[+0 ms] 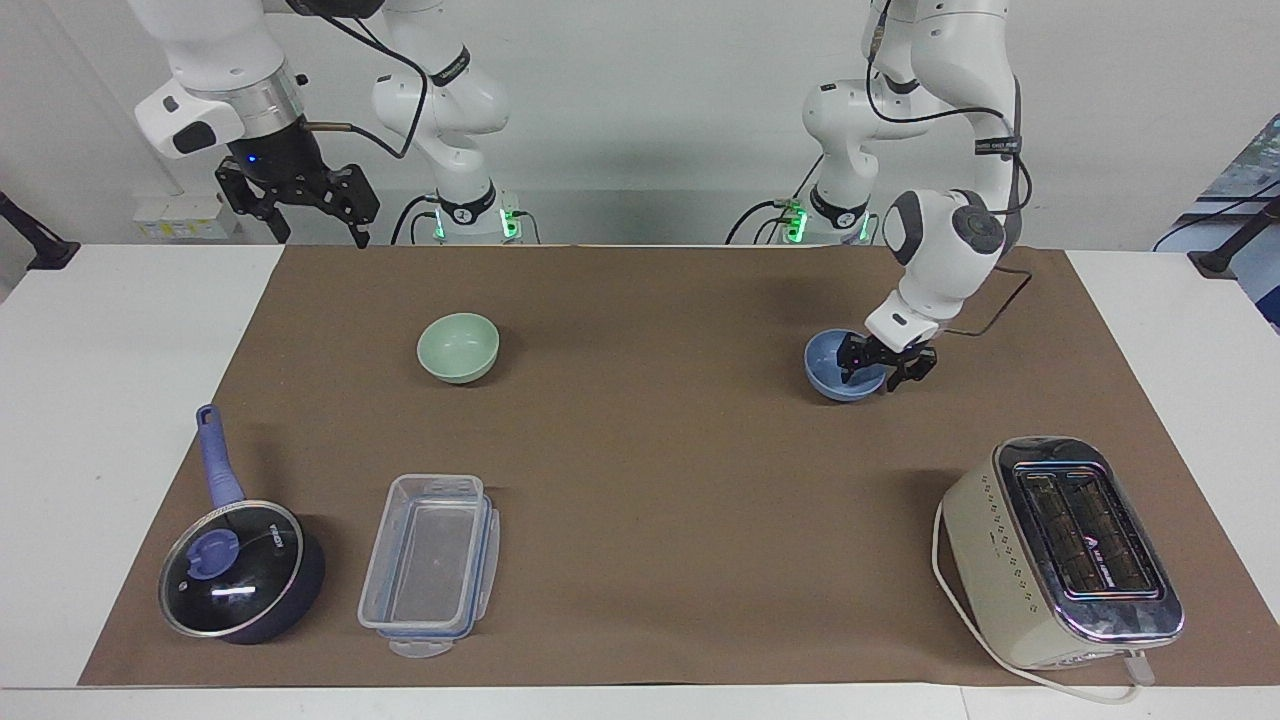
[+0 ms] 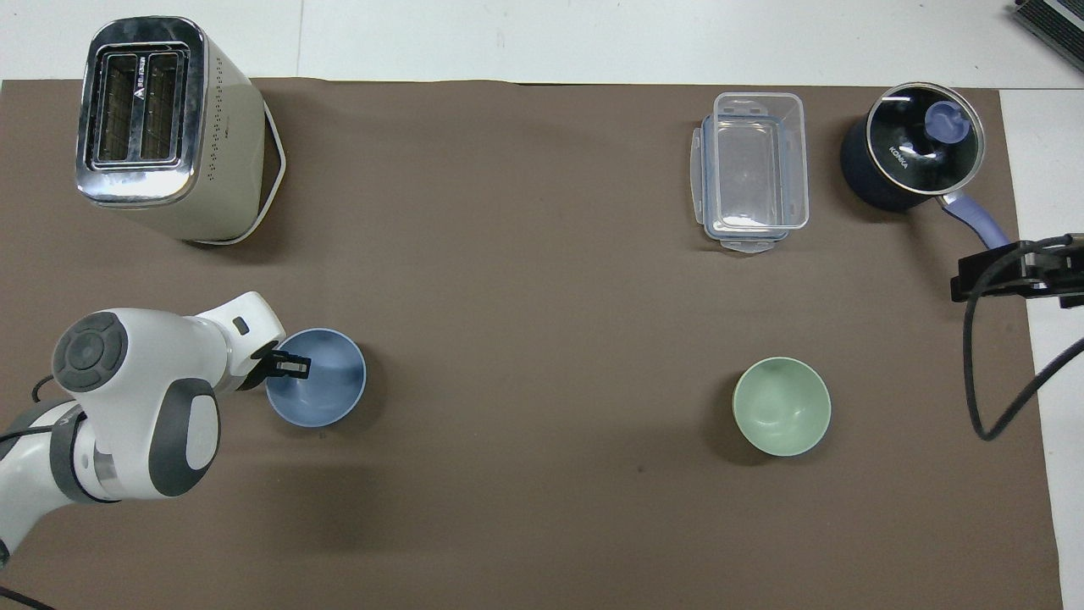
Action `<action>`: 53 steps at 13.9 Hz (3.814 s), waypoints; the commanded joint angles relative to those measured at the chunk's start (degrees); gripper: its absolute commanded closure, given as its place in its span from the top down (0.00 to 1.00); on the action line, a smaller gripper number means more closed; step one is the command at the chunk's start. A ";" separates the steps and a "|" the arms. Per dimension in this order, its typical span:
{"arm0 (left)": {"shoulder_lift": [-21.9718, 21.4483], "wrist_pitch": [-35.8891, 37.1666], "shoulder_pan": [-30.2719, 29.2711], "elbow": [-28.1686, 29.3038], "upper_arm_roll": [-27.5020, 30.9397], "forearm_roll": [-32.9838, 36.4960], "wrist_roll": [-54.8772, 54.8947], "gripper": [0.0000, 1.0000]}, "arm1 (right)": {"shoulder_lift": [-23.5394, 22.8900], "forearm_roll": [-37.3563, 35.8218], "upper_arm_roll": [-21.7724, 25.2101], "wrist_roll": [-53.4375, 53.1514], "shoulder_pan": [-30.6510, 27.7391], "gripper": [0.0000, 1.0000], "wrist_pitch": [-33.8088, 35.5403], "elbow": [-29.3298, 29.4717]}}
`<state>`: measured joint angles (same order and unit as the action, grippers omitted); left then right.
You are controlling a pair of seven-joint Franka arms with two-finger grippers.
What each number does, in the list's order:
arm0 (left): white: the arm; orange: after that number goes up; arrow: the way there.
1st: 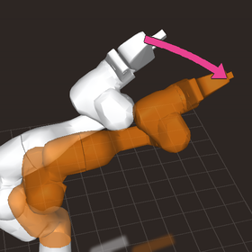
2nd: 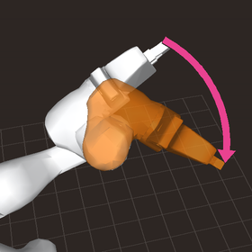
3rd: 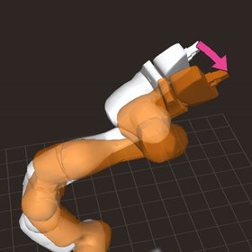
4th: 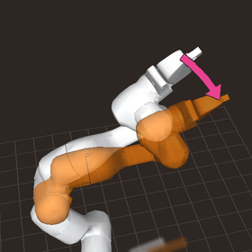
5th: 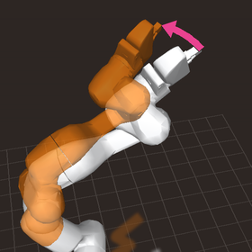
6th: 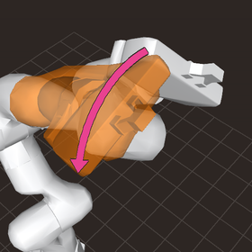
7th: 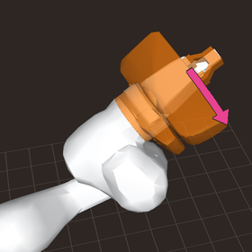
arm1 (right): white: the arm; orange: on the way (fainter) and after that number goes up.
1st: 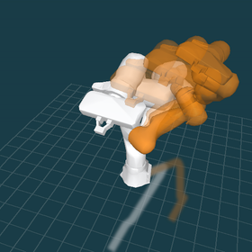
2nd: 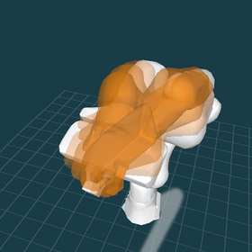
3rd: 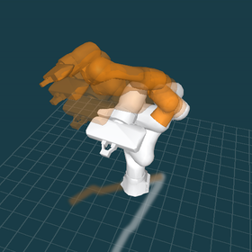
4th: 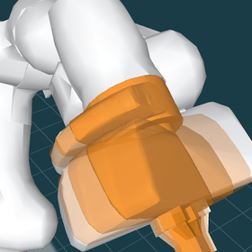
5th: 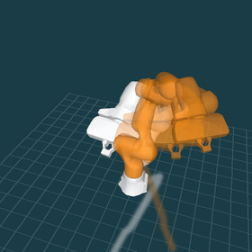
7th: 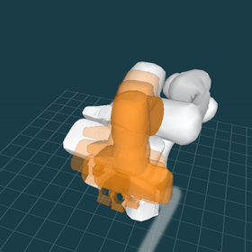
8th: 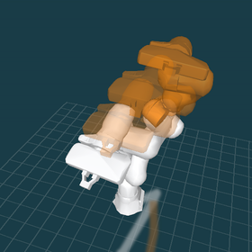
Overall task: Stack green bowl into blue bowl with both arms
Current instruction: 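Reach the left gripper to the blue bowl and grip its rim, then slide the blue bowl with the left gripper toward the green bowl, then release the blue bowl and withdraw the left gripper to rest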
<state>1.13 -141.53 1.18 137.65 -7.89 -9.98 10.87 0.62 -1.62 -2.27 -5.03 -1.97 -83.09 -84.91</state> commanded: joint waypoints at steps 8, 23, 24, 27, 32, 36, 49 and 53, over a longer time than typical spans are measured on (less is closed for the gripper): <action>-7.63 20.24 0.05 -10.21 0.34 -3.90 -0.32 0.00 | 1.23 0.13 -0.19 -0.33 -0.58 1.00 -0.40 -1.40; -1.31 -13.14 33.88 4.03 -0.19 -9.71 -20.98 0.00 | 1.23 0.13 -0.19 -0.33 -0.58 1.00 -0.32 -1.40; -0.87 -14.29 33.89 3.95 -0.10 -9.71 -20.89 0.50 | 1.23 0.13 -0.19 -0.33 -0.58 1.00 -0.40 -1.40; -1.56 -14.74 31.97 3.16 0.16 -9.71 -20.63 1.00 | 1.23 0.13 -0.19 -0.33 -0.58 1.00 -0.40 -1.40; -1.39 3.05 18.54 -7.71 0.25 -6.21 -17.39 1.00 | 1.23 0.13 -0.19 -0.33 -0.58 1.00 -0.49 -1.40; -1.39 17.57 6.85 -16.25 0.25 -1.90 -10.97 1.00 | 1.14 0.13 -0.10 -0.24 -0.67 1.00 -0.49 -1.40; -0.78 52.47 -6.45 -48.06 0.42 10.23 -10.61 1.00 | 3.86 1.27 -0.19 -0.16 -0.58 1.00 -4.35 -7.00; -1.83 52.93 -6.36 -46.85 0.42 11.21 -10.78 1.00 | 7.46 1.27 -0.19 -0.15 -0.58 1.00 -8.83 -15.17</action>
<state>-0.95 -89.97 -4.35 91.06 -6.72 -0.17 0.89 4.28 -1.34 -2.25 -5.03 -1.97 -88.73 -93.79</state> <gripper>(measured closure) 0.000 0.000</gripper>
